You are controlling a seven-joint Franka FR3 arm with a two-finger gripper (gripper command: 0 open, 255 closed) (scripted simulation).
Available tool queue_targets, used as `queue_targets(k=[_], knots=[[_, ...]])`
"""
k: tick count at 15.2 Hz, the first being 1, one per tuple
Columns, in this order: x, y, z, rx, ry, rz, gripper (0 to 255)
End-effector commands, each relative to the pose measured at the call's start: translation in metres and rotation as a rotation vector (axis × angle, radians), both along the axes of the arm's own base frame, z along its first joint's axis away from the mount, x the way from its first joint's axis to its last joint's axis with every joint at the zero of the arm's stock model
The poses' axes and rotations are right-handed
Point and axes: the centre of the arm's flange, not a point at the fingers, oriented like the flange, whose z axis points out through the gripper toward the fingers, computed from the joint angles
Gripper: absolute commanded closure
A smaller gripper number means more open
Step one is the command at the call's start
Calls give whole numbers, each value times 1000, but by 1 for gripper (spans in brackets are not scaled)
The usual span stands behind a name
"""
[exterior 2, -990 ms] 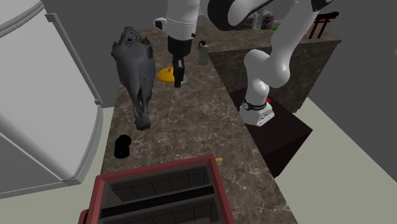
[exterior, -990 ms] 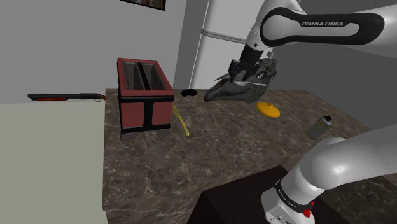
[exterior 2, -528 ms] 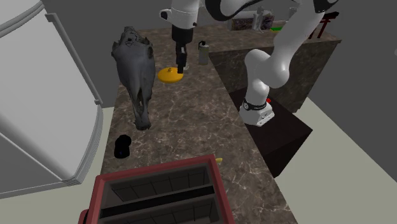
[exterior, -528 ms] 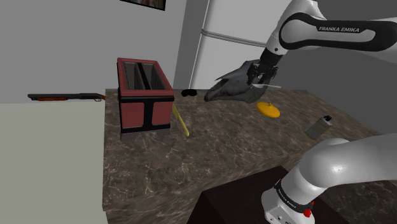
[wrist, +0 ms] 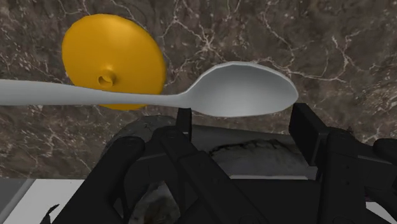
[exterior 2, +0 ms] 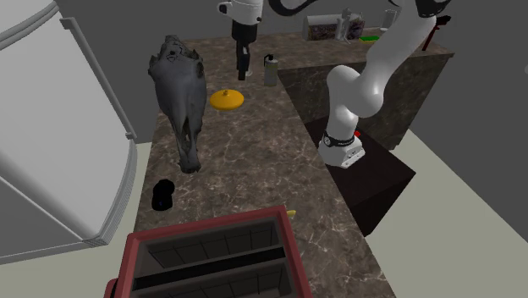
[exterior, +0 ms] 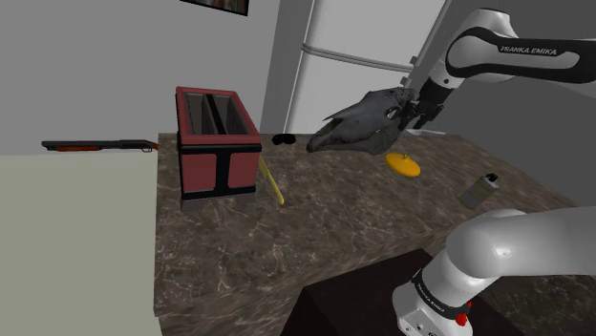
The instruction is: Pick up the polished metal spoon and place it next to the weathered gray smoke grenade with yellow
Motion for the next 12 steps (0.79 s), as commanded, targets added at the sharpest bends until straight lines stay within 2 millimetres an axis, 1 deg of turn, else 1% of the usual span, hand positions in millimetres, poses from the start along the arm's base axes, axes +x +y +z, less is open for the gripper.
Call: queue_targets(k=[1,12], knots=[[-13,-24,-1,0,1,1,255],[-79,-153,-1,0,1,1,255]])
